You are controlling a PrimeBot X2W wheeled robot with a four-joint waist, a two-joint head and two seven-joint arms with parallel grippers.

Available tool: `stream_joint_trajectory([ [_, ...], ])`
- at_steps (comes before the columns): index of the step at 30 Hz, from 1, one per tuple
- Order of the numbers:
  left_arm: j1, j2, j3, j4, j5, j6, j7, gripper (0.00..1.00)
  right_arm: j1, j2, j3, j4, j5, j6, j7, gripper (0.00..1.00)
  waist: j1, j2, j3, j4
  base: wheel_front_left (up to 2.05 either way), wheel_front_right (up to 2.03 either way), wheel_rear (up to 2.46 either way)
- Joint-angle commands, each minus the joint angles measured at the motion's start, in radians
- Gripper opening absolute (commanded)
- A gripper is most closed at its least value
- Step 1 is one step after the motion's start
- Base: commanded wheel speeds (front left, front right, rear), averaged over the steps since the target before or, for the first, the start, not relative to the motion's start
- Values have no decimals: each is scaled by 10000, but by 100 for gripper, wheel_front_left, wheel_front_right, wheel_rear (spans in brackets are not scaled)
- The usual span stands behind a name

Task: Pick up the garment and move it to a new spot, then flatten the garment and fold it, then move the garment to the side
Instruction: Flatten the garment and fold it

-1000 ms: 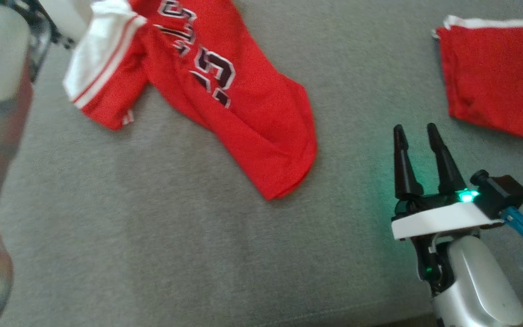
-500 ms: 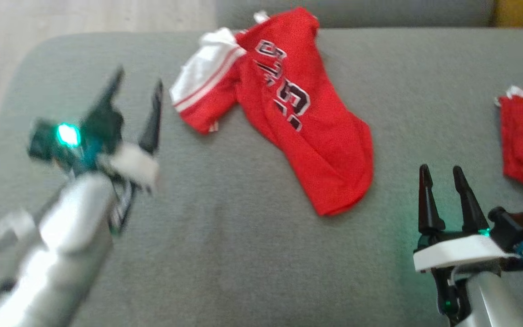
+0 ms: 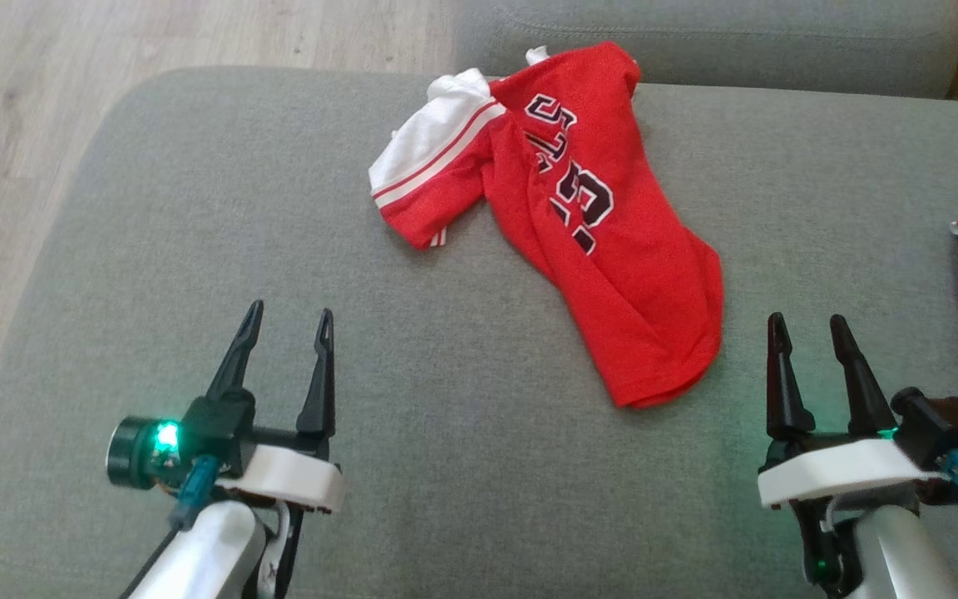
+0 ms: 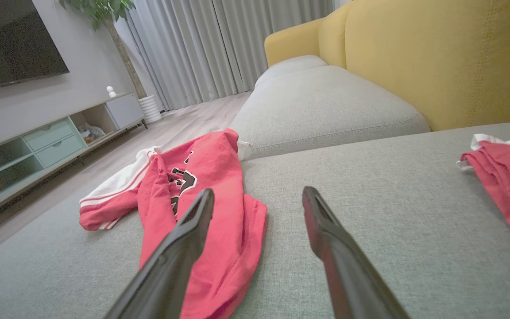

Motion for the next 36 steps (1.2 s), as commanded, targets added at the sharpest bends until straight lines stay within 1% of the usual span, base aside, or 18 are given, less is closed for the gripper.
stream_joint_trajectory([
  [1,-481,173,514,-402,68,97,-94,100,-243,-35,184,-314,-202,67,-109,100,1,-1,72,80,0,0,0],
  [4,-555,-26,464,-421,126,61,-94,100,-715,-35,237,-507,-627,67,11,100,1,-1,324,371,0,0,0],
  [7,-622,-192,465,-318,100,27,-94,100,-1428,-35,603,-784,-1133,67,370,100,1,-1,605,694,0,0,0],
  [11,-833,-437,503,-210,136,-92,-95,100,-2870,-37,1180,-795,-2002,67,1290,100,1,-1,1135,1298,0,0,0],
  [13,-986,-610,522,-144,177,-182,-95,100,-3745,-37,1376,-491,-2034,67,1825,100,1,-1,1411,1650,0,0,0],
  [16,-1224,-940,572,-61,264,-335,-95,100,-5080,-271,1766,387,-1806,67,2660,100,1,-1,1820,2203,0,0,0],
  [17,-1224,-940,572,-61,264,-335,-95,100,-5080,-271,1766,387,-1806,67,2660,100,1,-1,1820,2203,0,0,0],
  [21,-1455,-1466,632,87,414,-574,-95,100,-6588,-737,1642,2161,-1503,67,3622,100,1,-1,2265,2909,0,0,0],
  [23,-1520,-1705,687,167,501,-687,-95,100,-7161,-927,1586,3044,-1457,67,3911,100,1,-1,2418,3184,0,0,0],
  [28,-1575,-2111,861,375,758,-982,-95,100,-8076,-1307,1714,4772,-1400,67,3802,100,1,-1,2687,3670,0,0,0],
  [34,-1556,-2358,1157,520,1052,-1232,-95,100,-8703,-1371,2081,6163,-1134,67,3315,100,1,-1,2829,3883,0,0,0],
  [35,-1549,-2393,1202,535,1097,-1266,-95,100,-8776,-1364,2229,6302,-1095,67,3187,43,1,-1,2843,3895,0,0,0],
  [36,-1536,-2424,1247,553,1142,-1296,-95,100,-8839,-1344,2368,6388,-1033,67,2991,0,1,-1,2841,3897,0,0,0],
])
